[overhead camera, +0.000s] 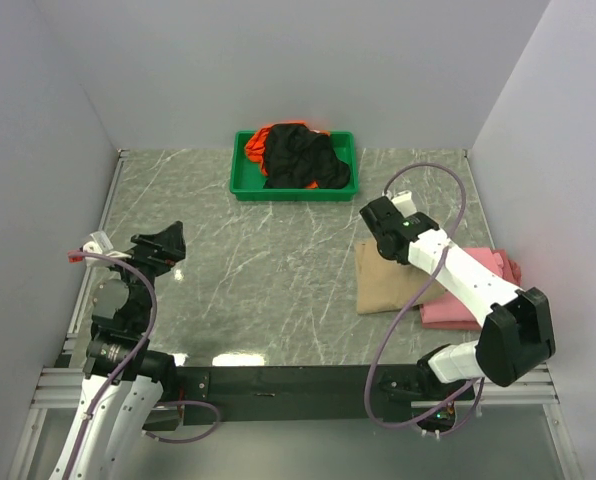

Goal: Fold and stack the t-shirts
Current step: Neatly place the folded tshirt to the corner

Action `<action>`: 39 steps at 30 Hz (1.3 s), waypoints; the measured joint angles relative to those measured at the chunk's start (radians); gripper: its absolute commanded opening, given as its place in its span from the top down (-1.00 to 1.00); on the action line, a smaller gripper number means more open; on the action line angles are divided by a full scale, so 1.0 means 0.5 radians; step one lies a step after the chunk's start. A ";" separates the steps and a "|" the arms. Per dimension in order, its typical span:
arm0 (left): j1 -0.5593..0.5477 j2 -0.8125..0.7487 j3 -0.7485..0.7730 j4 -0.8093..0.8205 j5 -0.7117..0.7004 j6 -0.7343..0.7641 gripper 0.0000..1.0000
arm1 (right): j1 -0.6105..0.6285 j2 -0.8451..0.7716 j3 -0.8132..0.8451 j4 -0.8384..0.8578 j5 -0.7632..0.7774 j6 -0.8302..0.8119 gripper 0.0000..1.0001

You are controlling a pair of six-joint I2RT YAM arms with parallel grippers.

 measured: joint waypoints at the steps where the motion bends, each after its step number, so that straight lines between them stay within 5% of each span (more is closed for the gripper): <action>1: 0.000 0.002 0.000 -0.003 -0.002 -0.001 -0.99 | -0.007 -0.010 0.005 -0.011 0.034 -0.041 1.00; 15: 0.002 0.070 0.034 -0.089 -0.040 -0.009 -0.99 | -0.188 -0.724 0.008 0.055 0.056 -0.716 1.00; 39: 0.004 0.070 0.058 -0.144 -0.076 -0.010 -0.99 | -0.966 -0.478 0.011 0.483 -0.197 -1.247 1.00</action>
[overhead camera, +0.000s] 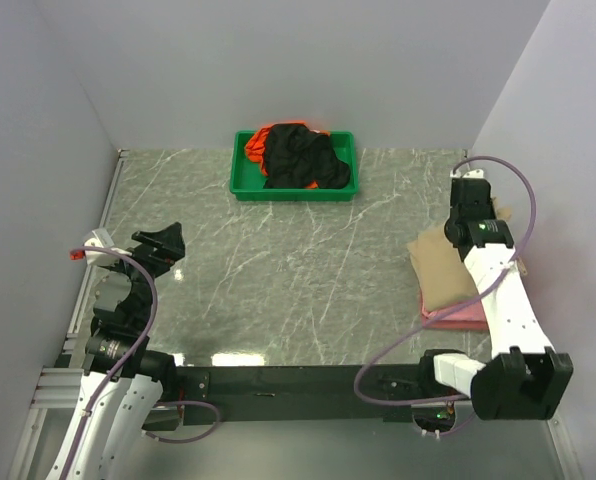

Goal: Fold and stack the t-shirts
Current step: Neatly place the folded tshirt to the corner

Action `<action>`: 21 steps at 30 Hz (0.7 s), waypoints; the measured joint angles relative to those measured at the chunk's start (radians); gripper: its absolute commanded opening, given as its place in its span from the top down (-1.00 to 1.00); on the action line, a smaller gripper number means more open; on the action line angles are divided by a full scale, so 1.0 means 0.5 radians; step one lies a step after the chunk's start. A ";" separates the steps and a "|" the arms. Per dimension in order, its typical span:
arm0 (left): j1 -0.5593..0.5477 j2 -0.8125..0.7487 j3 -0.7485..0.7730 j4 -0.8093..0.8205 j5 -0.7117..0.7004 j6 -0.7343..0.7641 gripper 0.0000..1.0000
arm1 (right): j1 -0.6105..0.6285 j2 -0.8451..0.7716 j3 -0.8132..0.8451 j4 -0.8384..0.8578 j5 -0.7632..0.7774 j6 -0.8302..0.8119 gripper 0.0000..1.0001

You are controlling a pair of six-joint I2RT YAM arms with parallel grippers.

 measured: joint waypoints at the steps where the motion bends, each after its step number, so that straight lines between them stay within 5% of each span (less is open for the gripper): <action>1: 0.000 0.000 0.000 -0.003 0.000 0.000 -0.99 | -0.039 0.030 0.000 0.023 0.005 -0.006 1.00; 6: -0.001 0.002 0.005 -0.024 -0.002 -0.007 -0.99 | -0.182 0.224 -0.005 0.114 0.108 -0.037 1.00; 7: -0.001 0.007 0.012 -0.037 -0.002 -0.009 -0.99 | -0.201 0.262 -0.005 0.131 0.127 -0.038 0.81; 9: -0.001 0.022 0.027 -0.052 -0.001 -0.021 -0.99 | -0.230 0.323 -0.006 0.145 0.160 -0.029 -0.64; 10: -0.001 0.030 0.032 -0.055 -0.001 -0.023 -0.99 | -0.240 0.352 -0.006 0.150 0.176 -0.022 -0.79; 21: 0.000 0.085 0.070 -0.165 -0.076 -0.100 -0.99 | -0.253 0.309 0.064 0.183 0.154 0.176 -0.85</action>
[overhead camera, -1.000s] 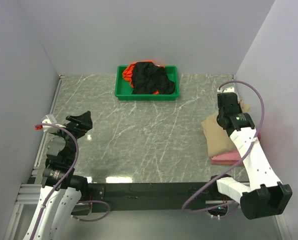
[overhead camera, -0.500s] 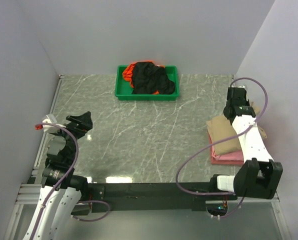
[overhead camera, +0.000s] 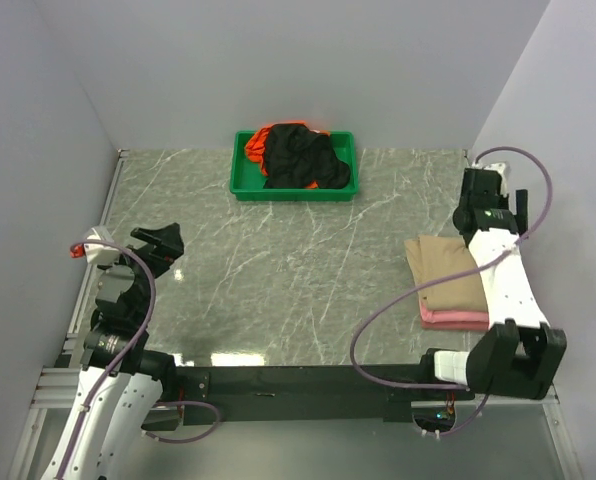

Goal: Fold and stack the t-shirts
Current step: Reset both grippers

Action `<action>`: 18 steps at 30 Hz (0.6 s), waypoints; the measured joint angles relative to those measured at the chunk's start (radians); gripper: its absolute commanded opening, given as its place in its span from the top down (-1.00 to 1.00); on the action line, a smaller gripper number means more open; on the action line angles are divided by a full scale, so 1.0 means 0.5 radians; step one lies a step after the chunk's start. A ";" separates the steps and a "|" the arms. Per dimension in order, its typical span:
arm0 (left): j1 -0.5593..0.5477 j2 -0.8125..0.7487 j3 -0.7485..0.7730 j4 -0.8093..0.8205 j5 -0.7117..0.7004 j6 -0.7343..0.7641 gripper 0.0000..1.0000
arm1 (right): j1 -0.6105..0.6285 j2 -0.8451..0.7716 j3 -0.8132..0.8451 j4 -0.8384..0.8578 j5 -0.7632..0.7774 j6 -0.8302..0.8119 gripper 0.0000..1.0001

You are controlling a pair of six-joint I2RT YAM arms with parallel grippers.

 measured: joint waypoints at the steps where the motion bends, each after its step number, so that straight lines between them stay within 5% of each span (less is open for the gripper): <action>1: -0.001 0.011 0.008 -0.011 -0.010 -0.009 -0.99 | 0.000 -0.042 0.018 0.005 -0.050 0.046 -0.85; 9: -0.001 0.279 0.152 -0.148 -0.069 -0.121 -0.99 | 0.000 -0.571 0.106 0.249 -0.850 0.657 -0.96; 18: 0.000 0.872 0.491 -0.452 -0.072 -0.274 -0.99 | 0.000 -0.853 -0.192 0.540 -1.618 1.266 -1.00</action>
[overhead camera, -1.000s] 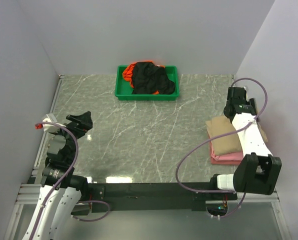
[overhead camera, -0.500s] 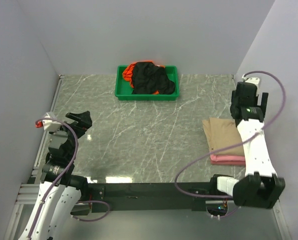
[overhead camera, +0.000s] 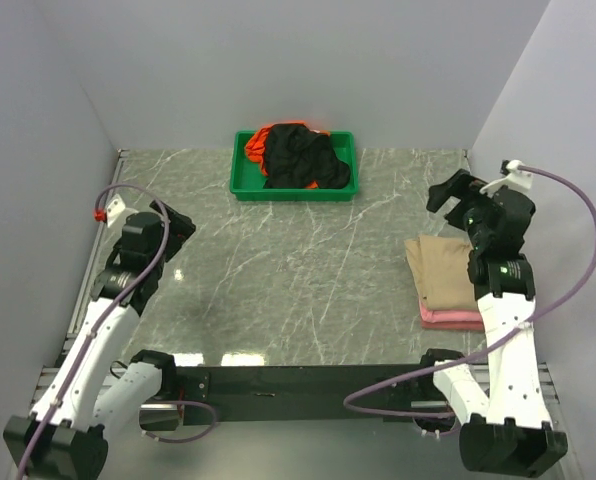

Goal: Fold and stack the t-shirts
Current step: Reset both grippers

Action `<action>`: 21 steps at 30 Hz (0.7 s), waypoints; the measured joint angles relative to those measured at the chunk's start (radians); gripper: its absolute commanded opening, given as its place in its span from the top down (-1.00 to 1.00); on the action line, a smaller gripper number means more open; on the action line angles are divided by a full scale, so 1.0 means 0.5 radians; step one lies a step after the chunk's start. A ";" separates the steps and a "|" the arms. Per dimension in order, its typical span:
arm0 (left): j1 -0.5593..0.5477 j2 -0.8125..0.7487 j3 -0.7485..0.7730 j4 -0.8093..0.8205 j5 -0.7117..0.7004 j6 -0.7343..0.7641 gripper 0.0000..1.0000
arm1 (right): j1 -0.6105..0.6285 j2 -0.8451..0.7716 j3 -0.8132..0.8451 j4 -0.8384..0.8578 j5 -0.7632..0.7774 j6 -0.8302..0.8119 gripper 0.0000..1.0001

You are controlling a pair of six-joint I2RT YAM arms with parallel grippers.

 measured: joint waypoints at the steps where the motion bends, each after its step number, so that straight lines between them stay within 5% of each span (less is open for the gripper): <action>1: 0.000 0.050 0.031 -0.035 0.011 -0.008 -0.99 | 0.000 0.015 -0.021 -0.003 -0.081 0.028 -1.00; 10: 0.000 0.224 0.371 -0.210 0.046 -0.021 -0.99 | 0.000 -0.015 -0.544 0.117 -0.454 0.318 -1.00; 21: 0.002 0.049 0.205 -0.009 0.342 0.142 -0.99 | 0.001 -0.057 -0.599 0.227 -0.662 0.308 -1.00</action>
